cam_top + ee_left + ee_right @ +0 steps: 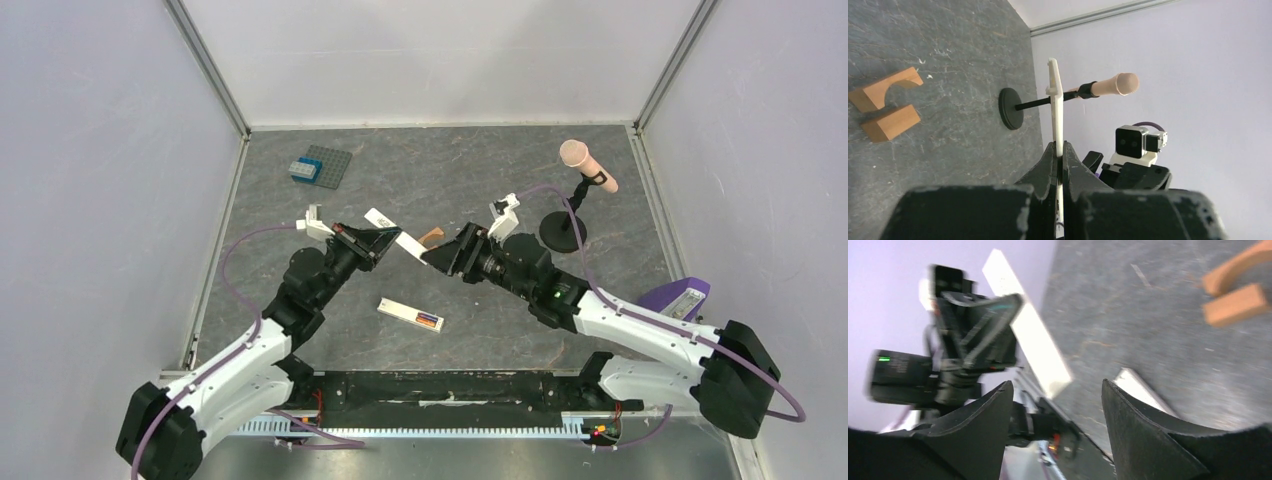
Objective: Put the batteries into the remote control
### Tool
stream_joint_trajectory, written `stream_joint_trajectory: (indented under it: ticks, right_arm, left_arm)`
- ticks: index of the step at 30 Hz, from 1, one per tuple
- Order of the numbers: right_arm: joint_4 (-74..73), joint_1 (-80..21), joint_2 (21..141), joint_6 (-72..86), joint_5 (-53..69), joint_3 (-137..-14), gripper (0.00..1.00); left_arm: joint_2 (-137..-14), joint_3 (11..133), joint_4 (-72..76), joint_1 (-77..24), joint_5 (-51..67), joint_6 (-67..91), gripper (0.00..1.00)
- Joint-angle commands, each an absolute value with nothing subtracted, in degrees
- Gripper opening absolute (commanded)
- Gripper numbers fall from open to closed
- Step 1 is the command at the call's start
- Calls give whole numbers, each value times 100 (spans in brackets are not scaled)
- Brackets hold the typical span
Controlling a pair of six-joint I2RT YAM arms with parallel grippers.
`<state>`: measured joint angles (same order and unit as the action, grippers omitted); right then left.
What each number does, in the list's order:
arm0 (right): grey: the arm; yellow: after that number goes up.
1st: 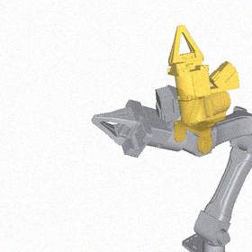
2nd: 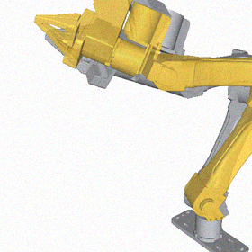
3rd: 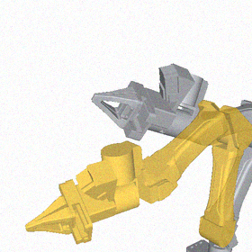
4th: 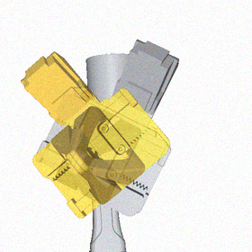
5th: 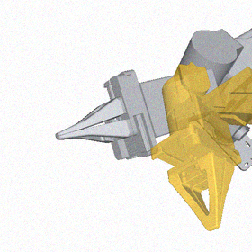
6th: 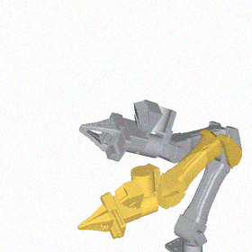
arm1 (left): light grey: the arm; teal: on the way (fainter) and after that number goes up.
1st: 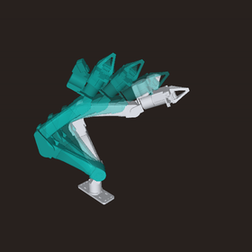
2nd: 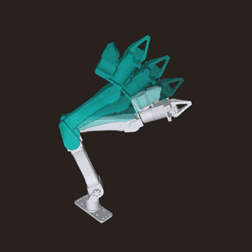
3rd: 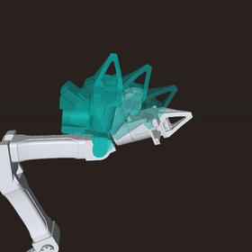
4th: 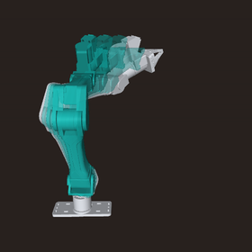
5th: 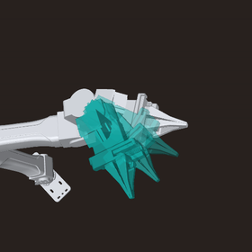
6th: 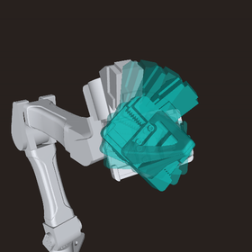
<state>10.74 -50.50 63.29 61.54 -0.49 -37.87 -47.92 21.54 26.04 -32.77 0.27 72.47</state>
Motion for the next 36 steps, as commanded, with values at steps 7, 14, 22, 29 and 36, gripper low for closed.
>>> stream_joint_trajectory:
  ticks: [7, 14, 22, 29, 36]
  right_arm:
    - [3758, -5394, 6364, 7980, -148, -3628, 63]
    - [4183, -5460, 6552, 8417, -135, -3569, 59]
    - [4349, -5580, 6961, 8907, 41, -3671, 36]
    - [4198, -5599, 6708, 8754, -500, -3510, 26]
    - [4191, -5604, 6754, 8806, -577, -3514, 26]
  left_arm:
    - [-4211, 2540, 2231, -3448, -182, 7634, 2]
    - [-4172, 2472, 2445, -3490, -269, 7698, 2]
    - [-4106, 2430, 2660, -3517, -208, 7432, 2]
    - [-3808, 2151, 2681, -3529, -260, 7439, 2]
    - [-3719, 2002, 2724, -3532, -269, 7509, 2]
